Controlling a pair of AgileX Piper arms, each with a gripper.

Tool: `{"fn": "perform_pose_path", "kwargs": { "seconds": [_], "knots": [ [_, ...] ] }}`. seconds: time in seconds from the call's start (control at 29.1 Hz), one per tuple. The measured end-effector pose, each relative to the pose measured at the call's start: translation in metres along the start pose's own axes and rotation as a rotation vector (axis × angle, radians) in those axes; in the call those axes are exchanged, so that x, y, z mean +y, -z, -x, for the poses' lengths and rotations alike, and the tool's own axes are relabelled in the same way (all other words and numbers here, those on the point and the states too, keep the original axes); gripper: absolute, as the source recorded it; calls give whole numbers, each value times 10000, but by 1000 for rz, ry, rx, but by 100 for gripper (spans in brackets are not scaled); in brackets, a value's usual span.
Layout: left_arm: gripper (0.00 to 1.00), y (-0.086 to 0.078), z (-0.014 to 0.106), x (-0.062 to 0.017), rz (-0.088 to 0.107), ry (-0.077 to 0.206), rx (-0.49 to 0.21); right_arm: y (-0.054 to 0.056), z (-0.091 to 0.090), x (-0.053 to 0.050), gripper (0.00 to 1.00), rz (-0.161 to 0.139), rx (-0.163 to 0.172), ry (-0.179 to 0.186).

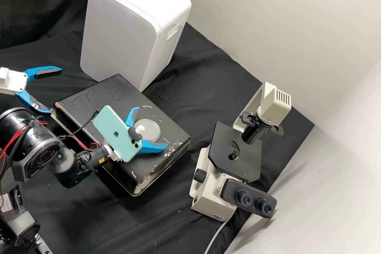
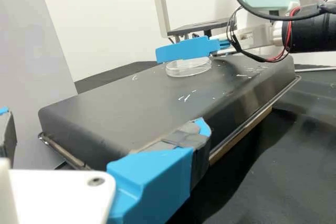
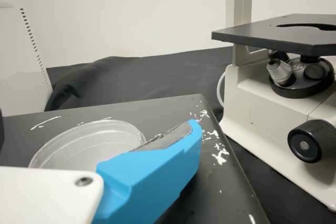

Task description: Place the petri dish on the bench

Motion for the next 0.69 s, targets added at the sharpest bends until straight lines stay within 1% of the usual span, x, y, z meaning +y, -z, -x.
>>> {"fn": "perform_pose_path", "kwargs": {
  "seconds": [0.03, 0.07, 0.14, 0.21, 0.31, 0.48, 0.62, 0.69],
  "knots": [
    [100, 0, 3, 8, -9, -5, 2, 6, 14, 6, 100, 0, 3, -2],
    [100, 0, 7, 20, -12, -12, 5, 22, 29, 20, 100, -1, 10, -7],
    [100, -11, 16, 45, -13, -26, -1, 29, 57, 29, 100, -2, 13, -9],
    [100, -17, 31, 85, -15, -49, -4, 39, 79, 40, 100, -3, 17, -14],
    [100, -11, 53, 140, -12, -81, 6, 52, 82, 51, 100, -4, 23, -19],
    [100, -32, 75, 189, -5, -112, 5, 51, 82, 52, 100, -5, 22, -20],
    [100, -36, 97, 235, -6, -139, 5, 51, 82, 52, 100, -5, 22, -20],
    [100, -37, 101, 243, -6, -146, 5, 51, 82, 52, 100, -5, 22, -20]
  ]
}}
